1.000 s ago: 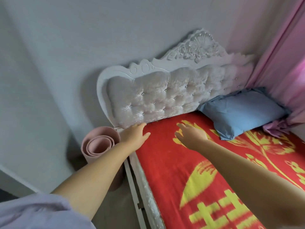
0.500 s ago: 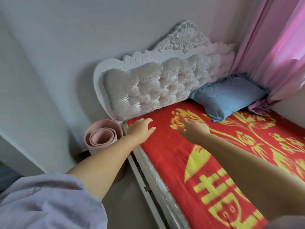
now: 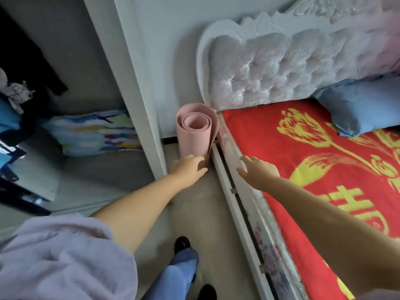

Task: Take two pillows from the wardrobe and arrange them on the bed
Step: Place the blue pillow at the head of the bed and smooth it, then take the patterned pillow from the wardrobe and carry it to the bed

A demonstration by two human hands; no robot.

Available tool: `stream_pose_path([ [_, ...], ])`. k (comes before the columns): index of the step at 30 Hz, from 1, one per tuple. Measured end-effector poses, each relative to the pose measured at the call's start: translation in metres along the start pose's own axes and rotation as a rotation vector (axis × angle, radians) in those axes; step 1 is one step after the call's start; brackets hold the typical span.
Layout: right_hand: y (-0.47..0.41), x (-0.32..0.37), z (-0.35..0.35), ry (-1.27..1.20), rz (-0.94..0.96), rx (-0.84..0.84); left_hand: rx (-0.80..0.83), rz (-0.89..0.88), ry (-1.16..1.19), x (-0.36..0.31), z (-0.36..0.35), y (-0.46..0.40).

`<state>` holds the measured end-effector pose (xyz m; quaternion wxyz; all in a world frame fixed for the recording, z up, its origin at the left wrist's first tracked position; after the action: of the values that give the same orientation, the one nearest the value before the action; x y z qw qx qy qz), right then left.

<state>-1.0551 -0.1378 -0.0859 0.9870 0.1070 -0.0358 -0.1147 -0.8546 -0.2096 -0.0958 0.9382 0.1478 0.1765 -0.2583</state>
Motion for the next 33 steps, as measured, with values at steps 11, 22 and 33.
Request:
stream_pose_path([
  [11, -0.043, 0.310, -0.044, 0.005, 0.269, 0.163, -0.095, 0.292, 0.004, 0.288, 0.101, 0.113],
  [22, -0.123, 0.484, -0.044, -0.056, 0.282, 0.154, -0.050, 0.415, -0.012, 0.469, 0.161, 0.109],
  [33, -0.363, 0.532, -0.063, -0.125, 0.277, 0.119, 0.049, 0.308, -0.261, 0.576, 0.188, -0.088],
])
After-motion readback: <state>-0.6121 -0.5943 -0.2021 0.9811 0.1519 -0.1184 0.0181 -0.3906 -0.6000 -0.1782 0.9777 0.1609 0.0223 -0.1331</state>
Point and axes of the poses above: each hand's wrist, its own y-axis away from the middle knuckle, its own z-axis out of the back of the hand, x = y × z, the point moved 4 cm from there along -y, towards the middle knuckle, and after that the axes turned 1 degree about -z, right-handed, at the moved point
